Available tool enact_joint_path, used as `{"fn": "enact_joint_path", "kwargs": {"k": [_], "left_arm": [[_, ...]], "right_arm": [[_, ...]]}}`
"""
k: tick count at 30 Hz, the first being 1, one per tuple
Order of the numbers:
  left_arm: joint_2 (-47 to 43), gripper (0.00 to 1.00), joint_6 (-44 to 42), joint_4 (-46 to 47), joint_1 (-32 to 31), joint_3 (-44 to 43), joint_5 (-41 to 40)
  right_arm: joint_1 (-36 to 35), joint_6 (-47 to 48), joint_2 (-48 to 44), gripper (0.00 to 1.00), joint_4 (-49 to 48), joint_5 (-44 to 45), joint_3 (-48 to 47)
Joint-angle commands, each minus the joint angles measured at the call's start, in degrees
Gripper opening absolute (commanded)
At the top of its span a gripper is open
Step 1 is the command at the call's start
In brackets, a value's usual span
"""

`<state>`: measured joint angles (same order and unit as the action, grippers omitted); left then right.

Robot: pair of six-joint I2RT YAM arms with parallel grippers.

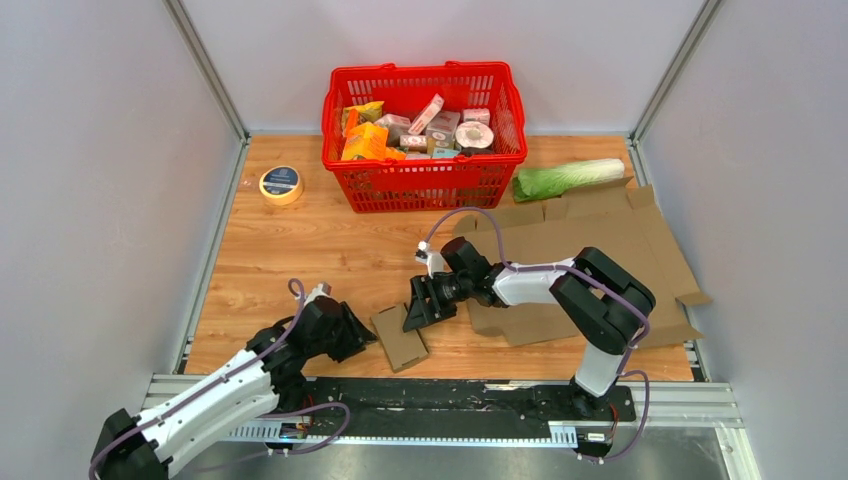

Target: Fold the paper box

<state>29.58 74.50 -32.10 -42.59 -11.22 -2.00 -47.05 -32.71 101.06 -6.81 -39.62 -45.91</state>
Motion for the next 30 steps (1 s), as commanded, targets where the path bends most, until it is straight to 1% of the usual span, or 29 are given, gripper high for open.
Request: {"fn": "enact_joint_path", "kwargs": {"k": [1,4,8,10,12,13,14,15,17,19,23,26,27,30], "left_arm": [[7.5,0.5,-1.7,4.8,0.2,0.2,1.6],[6.5,0.53,-2.1,4.2,0.1,1.1,1.7],[-4.6,0.55,-2.1,-2.4,0.2,1.4,-1.1],[-9.4,0.59,-1.8,-4.8,0.1,1.3,-2.9],[-11.0,0.63,-1.0,-4.7,0.1,2.0,-3.4],[-10.6,0.64,-0.7,-3.1,0.2,2.5,-2.9],[-9.6,0.64,-0.1,1.2,0.2,3.2,-2.4],[-8.4,0.64,0.9,3.2,0.2,4.1,-1.4],[-3.3,0.64,0.8,7.4,0.1,4.0,-0.6],[0.5,0.64,0.6,9.1,0.2,3.8,-0.1],[2.4,0.65,0.1,12.8,0.2,4.5,0.5],[1.9,0.65,0.5,10.1,0.2,4.3,-0.5],[1.7,0.62,0.7,9.3,0.2,4.2,-1.5],[1.8,0.61,0.7,8.7,0.2,4.2,-1.7]], "right_arm": [[0.2,0.5,-1.6,0.71,-1.5,-0.5,0.7],[0.1,1.0,-2.2,0.71,-1.3,-0.6,0.7],[0.1,1.8,-2.2,0.7,-0.2,-0.3,-0.1],[0.1,1.7,-2.0,0.7,-0.3,-0.4,-0.2],[0.2,1.6,-1.7,0.7,-0.6,-0.3,-0.3],[0.2,1.4,-1.7,0.7,-0.8,-0.3,-0.3],[0.2,1.3,-1.5,0.7,-1.0,-0.5,-0.2],[0.2,1.1,-1.3,0.7,-1.3,-0.5,-0.2],[0.1,0.8,-1.1,0.7,-1.4,-0.7,-0.1],[0.1,0.9,-1.6,0.7,-1.3,-0.7,0.1],[0.1,1.9,-1.7,0.7,-0.2,-0.6,0.0],[0.2,1.9,-1.7,0.7,0.3,-0.5,-0.4],[0.2,1.8,-1.8,0.7,0.3,-0.5,-0.6],[0.2,1.7,-1.7,0.7,0.3,-0.4,-0.8]]}}
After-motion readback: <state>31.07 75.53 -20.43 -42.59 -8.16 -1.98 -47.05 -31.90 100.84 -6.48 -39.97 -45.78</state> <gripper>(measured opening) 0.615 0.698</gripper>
